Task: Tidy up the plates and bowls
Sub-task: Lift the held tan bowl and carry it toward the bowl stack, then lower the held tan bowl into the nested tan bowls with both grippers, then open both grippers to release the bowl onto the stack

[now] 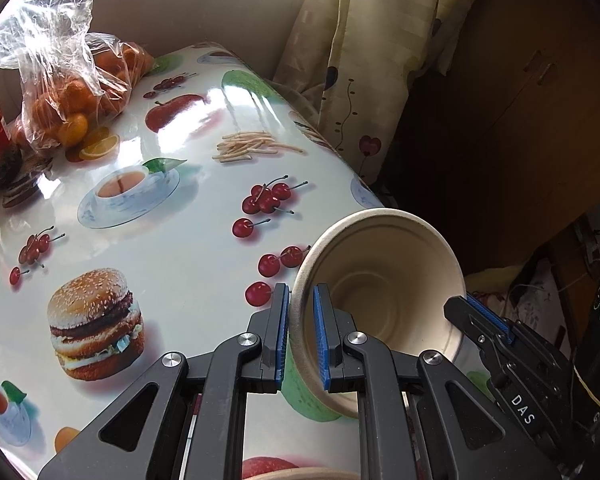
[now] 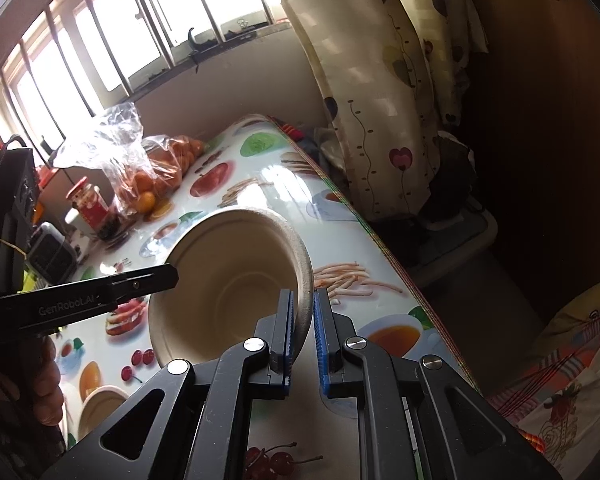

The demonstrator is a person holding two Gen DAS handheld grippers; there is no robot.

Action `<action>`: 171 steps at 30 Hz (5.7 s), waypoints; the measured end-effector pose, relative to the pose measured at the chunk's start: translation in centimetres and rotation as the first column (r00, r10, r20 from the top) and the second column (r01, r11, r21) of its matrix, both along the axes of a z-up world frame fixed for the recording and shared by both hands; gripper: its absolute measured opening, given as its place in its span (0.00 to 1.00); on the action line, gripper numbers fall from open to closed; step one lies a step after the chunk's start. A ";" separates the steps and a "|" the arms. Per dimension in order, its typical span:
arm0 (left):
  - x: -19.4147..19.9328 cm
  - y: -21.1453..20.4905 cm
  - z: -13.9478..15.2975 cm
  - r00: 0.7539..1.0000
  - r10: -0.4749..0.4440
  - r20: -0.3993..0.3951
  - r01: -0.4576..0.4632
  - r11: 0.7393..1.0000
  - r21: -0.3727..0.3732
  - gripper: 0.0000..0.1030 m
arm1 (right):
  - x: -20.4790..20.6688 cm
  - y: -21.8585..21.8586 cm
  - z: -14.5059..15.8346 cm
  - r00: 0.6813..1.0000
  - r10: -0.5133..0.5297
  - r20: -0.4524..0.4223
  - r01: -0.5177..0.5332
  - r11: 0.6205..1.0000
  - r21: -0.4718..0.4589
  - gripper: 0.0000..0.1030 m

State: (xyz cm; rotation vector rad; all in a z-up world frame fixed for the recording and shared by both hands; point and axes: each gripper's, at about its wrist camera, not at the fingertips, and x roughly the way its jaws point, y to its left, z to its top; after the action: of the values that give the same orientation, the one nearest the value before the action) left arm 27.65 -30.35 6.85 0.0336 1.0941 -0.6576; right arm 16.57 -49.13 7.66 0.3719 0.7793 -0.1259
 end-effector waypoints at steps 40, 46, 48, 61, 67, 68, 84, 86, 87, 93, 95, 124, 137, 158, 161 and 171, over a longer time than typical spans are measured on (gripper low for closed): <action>-5.9 5.7 3.9 0.996 0.044 0.076 -0.038 0.996 -0.075 0.13 | -5.7 3.8 3.7 0.995 0.051 0.090 -0.056 0.997 0.053 0.10; -6.5 6.6 4.2 0.995 0.052 0.080 -0.046 0.995 -0.086 0.13 | -6.4 4.6 4.0 0.993 0.063 0.095 -0.069 0.996 0.056 0.10; -6.7 6.9 4.2 0.995 0.056 0.080 -0.049 0.995 -0.086 0.13 | -6.6 4.8 4.0 0.993 0.066 0.095 -0.072 0.996 0.059 0.10; -8.5 9.5 3.8 0.994 0.087 0.069 -0.080 0.992 -0.101 0.13 | -8.1 6.9 4.2 0.990 0.099 0.101 -0.108 0.991 0.080 0.10; -9.1 10.4 3.5 0.993 0.100 0.055 -0.094 0.991 -0.099 0.13 | -8.6 7.6 3.8 0.990 0.109 0.093 -0.118 0.989 0.093 0.10; -9.2 10.5 3.4 0.993 0.102 0.055 -0.096 0.990 -0.101 0.13 | -8.6 7.7 3.7 0.990 0.110 0.091 -0.119 0.988 0.094 0.10; -10.7 12.6 2.9 0.991 0.132 0.038 -0.128 0.986 -0.108 0.13 | -9.4 9.2 3.0 0.988 0.135 0.077 -0.143 0.984 0.111 0.10; -10.9 12.8 2.6 0.990 0.139 0.031 -0.135 0.985 -0.104 0.13 | -9.5 9.4 2.8 0.988 0.140 0.072 -0.147 0.983 0.114 0.10; -11.0 12.9 2.5 0.990 0.139 0.031 -0.135 0.986 -0.100 0.13 | -9.5 9.6 2.7 0.987 0.142 0.071 -0.149 0.982 0.112 0.10; -11.3 13.5 2.0 0.989 0.148 0.019 -0.146 0.985 -0.097 0.13 | -9.6 9.9 2.2 0.987 0.150 0.061 -0.157 0.980 0.123 0.10; -11.3 13.7 1.9 0.988 0.153 0.017 -0.150 0.984 -0.099 0.13 | -9.6 10.1 2.1 0.987 0.153 0.057 -0.159 0.979 0.124 0.10; -11.6 14.1 0.2 0.987 0.160 -0.021 -0.161 0.984 -0.071 0.13 | -9.0 10.6 0.1 0.988 0.156 0.007 -0.156 0.980 0.121 0.10; -11.4 14.0 -0.3 0.985 0.169 -0.030 -0.170 0.984 -0.059 0.13 | -8.9 10.8 -0.2 0.987 0.161 -0.002 -0.159 0.980 0.121 0.10; -11.4 14.1 -0.3 0.985 0.168 -0.029 -0.169 0.983 -0.071 0.13 | -8.6 11.0 -0.3 0.987 0.160 -0.004 -0.158 0.981 0.108 0.10; -11.4 14.1 -0.3 0.986 0.166 -0.028 -0.168 0.983 -0.072 0.13 | -8.5 10.9 -0.3 0.987 0.160 -0.005 -0.159 0.982 0.105 0.11; -11.7 13.9 -0.1 0.987 0.161 -0.007 -0.161 0.985 -0.065 0.16 | -8.3 10.7 -0.4 0.988 0.155 -0.007 -0.154 0.983 0.102 0.18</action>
State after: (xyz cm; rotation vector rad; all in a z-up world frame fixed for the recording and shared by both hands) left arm 15.99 -16.47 6.74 -0.1105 1.0642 -0.5477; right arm 8.23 -38.46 7.23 0.4049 0.8287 0.0564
